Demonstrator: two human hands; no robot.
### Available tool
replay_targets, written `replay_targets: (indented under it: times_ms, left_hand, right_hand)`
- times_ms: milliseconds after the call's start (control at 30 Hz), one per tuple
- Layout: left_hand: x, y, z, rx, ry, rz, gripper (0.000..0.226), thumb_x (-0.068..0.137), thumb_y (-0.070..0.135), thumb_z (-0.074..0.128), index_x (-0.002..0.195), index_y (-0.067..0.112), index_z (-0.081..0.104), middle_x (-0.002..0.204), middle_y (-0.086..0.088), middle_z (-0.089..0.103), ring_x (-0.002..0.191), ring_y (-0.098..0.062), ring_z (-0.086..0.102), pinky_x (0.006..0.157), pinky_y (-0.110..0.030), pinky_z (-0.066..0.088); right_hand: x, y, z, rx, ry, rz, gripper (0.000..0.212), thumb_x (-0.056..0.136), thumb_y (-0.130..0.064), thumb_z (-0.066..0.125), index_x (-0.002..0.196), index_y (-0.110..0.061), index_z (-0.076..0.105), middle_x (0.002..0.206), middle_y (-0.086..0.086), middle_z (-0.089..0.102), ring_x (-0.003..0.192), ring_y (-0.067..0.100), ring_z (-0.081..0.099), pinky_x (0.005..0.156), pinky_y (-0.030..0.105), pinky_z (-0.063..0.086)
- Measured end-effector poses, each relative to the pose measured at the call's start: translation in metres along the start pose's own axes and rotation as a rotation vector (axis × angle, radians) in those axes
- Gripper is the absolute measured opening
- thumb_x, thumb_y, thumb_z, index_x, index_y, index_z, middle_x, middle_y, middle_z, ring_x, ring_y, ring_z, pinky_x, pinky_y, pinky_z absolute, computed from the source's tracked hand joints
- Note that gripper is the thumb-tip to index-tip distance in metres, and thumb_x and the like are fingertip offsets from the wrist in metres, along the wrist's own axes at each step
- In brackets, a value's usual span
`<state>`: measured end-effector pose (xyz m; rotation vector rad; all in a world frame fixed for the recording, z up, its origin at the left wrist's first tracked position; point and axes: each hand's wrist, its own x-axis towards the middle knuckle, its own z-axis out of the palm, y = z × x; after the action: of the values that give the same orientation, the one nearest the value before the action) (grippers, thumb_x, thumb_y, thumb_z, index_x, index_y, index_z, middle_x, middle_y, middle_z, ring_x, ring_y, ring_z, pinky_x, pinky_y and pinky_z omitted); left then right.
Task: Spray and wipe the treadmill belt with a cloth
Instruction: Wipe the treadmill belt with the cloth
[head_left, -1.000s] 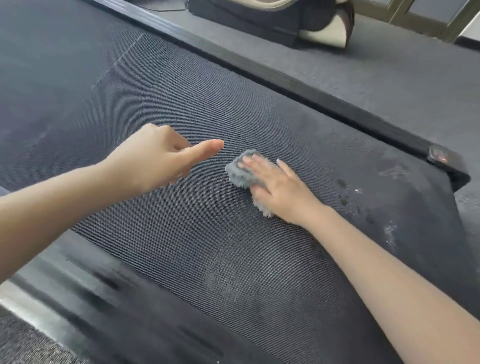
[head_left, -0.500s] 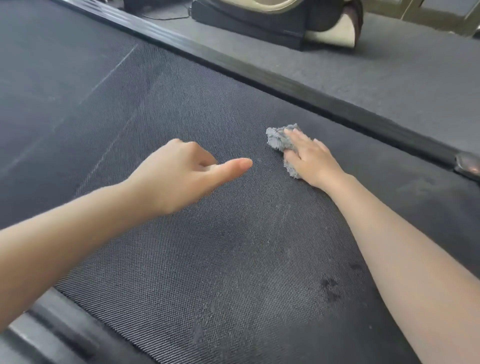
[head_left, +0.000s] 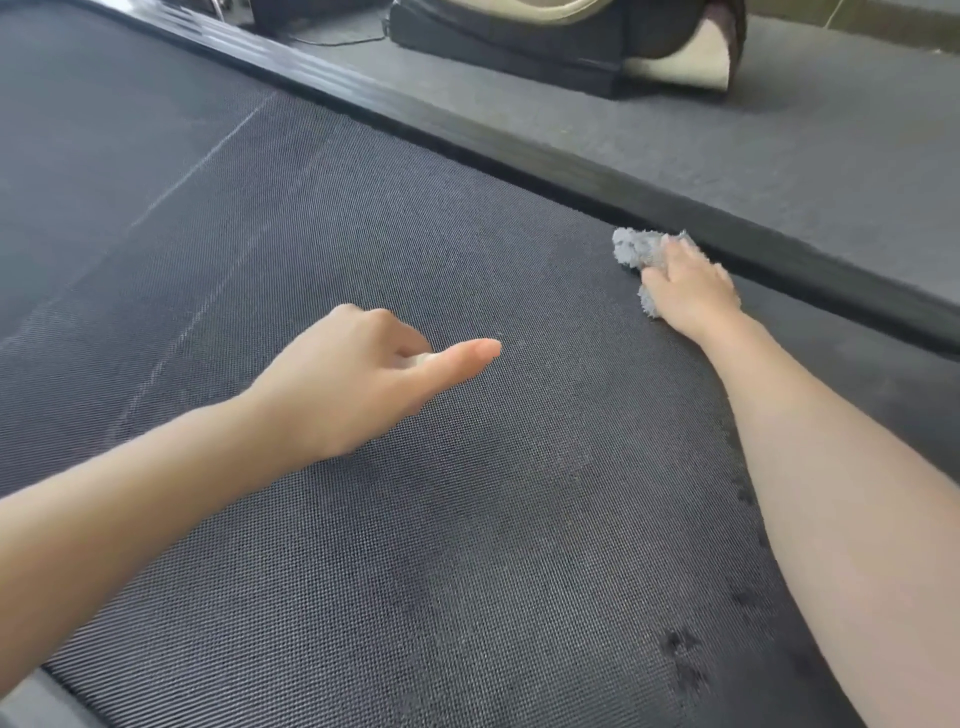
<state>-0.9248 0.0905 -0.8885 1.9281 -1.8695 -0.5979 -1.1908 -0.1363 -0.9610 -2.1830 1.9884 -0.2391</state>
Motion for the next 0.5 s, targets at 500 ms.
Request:
replay_targets:
  times_ms: [500]
  left_hand:
    - [-0.012, 0.008, -0.018, -0.023, 0.077, 0.063, 0.085, 0.069, 0.089, 0.037, 0.043, 0.008, 0.044, 0.044, -0.010, 0.054, 0.038, -0.017, 0.048, 0.062, -0.043, 0.053]
  right_hand:
    - [-0.182, -0.117, 0.021, 0.124, -0.167, -0.734, 0.055, 0.094, -0.032, 0.032, 0.148, -0.030, 0.024, 0.158, -0.008, 0.014, 0.145, 0.008, 0.001, 0.119, 0.041, 0.002]
